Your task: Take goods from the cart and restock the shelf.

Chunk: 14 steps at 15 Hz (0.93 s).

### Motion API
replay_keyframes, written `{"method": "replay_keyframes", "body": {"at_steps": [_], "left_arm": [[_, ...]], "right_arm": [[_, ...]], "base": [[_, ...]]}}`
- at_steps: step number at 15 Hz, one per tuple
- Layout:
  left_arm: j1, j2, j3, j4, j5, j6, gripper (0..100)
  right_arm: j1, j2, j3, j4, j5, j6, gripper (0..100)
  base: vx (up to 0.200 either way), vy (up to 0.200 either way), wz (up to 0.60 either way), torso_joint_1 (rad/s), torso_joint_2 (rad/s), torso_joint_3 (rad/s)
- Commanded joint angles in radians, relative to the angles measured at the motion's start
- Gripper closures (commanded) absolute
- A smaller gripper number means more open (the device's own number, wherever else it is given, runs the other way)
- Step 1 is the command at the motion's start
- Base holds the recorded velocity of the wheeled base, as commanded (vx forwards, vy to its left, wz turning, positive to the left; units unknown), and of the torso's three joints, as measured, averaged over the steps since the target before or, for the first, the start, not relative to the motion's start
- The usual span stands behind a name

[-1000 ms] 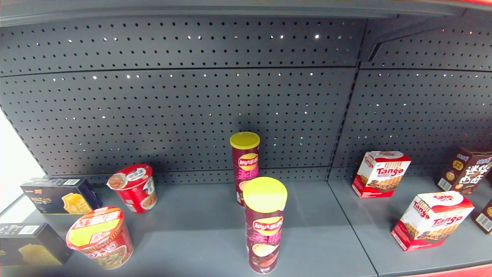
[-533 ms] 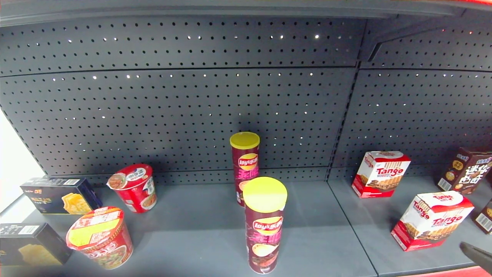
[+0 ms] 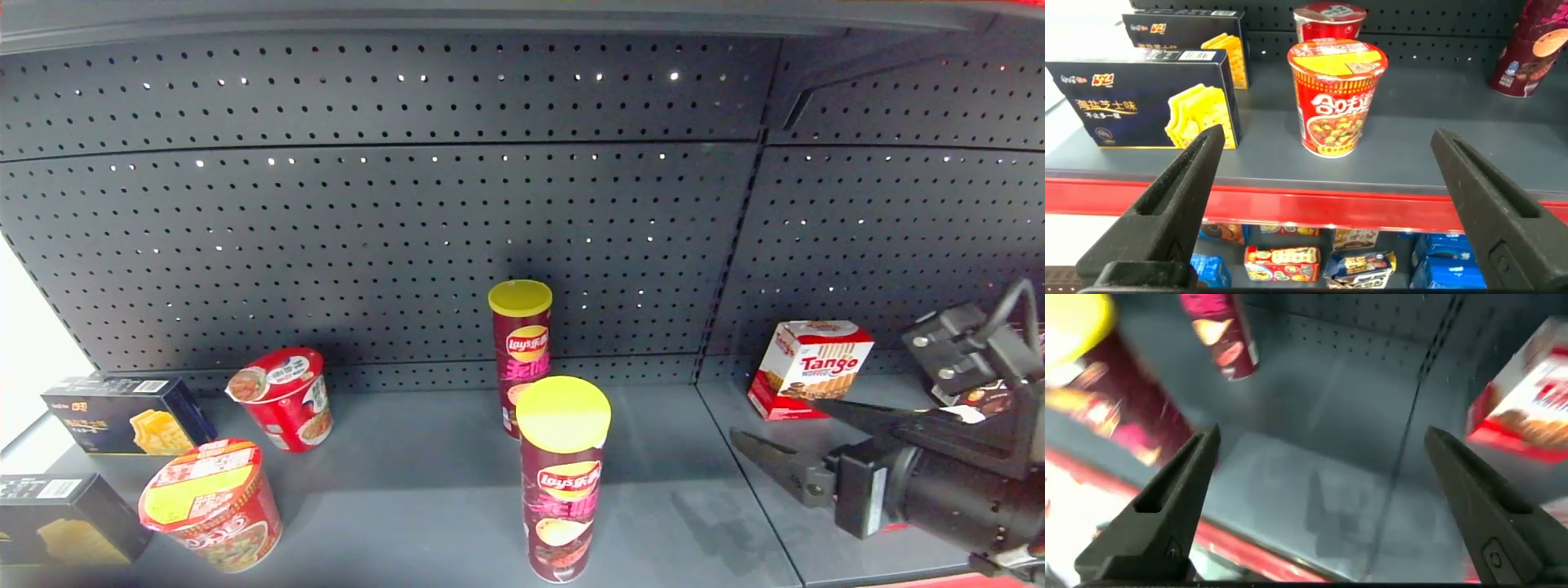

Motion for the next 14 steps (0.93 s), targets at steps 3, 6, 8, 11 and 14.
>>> {"method": "replay_keyframes", "body": {"at_steps": [3,6,8,11,14], "left_arm": [[0.000,0.003,0.000,0.000,0.001,-0.001,0],[0.000,0.003,0.000,0.000,0.001,-0.001,0],[0.000,0.003,0.000,0.000,0.001,-0.001,0],[0.000,0.003,0.000,0.000,0.001,-0.001,0],[0.000,0.003,0.000,0.000,0.001,-0.001,0]], "right_arm": [[0.037,0.172,0.025,-0.028,-0.020,0.081,0],[0.039,0.273,0.065,-0.137,-0.035,0.115,0],[0.047,0.314,0.071,-0.182,-0.037,0.119,0],[0.077,0.366,0.053,-0.205,-0.038,0.156,0],[0.122,0.415,0.041,-0.208,-0.072,0.187,0]], "base": [[0.000,0.000,0.00,0.000,0.00,0.000],[0.000,0.000,0.00,0.000,0.00,0.000],[0.000,0.000,0.00,0.000,0.00,0.000],[0.000,0.000,0.00,0.000,0.00,0.000],[0.000,0.000,0.00,0.000,0.00,0.000]]}}
